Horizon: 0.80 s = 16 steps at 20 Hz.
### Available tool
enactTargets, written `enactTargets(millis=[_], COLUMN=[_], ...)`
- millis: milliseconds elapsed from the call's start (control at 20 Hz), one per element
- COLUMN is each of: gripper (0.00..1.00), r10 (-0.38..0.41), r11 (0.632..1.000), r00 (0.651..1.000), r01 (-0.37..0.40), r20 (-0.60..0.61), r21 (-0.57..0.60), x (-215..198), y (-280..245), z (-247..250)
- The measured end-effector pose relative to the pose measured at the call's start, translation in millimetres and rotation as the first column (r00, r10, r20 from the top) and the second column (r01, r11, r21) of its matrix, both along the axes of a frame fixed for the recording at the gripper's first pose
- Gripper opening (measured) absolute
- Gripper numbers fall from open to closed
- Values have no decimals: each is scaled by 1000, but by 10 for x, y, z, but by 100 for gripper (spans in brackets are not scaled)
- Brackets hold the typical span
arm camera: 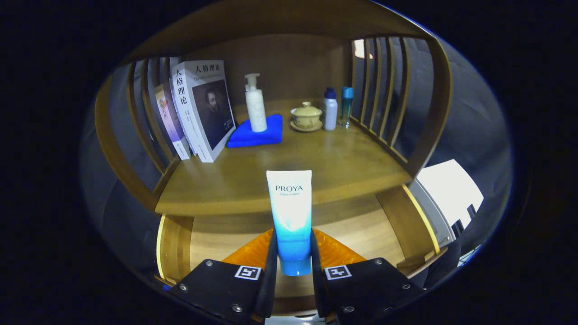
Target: Pull open the drawer, take out the items inside it, and place them on the countertop above the cabinet.
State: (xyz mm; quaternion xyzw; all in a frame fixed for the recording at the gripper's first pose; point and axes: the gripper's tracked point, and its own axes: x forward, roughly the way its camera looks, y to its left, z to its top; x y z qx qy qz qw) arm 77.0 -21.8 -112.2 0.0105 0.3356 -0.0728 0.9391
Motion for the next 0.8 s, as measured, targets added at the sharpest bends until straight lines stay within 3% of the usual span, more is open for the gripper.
enactTargets(millis=[500,800], gripper=[37,40], r10=[157,164], r11=[987,986], r00=[987,986], r01=[-155,-163], r20=[46,24], r21=[-27,-26], x=[1081,1317], y=[158,104], z=[-89,-274])
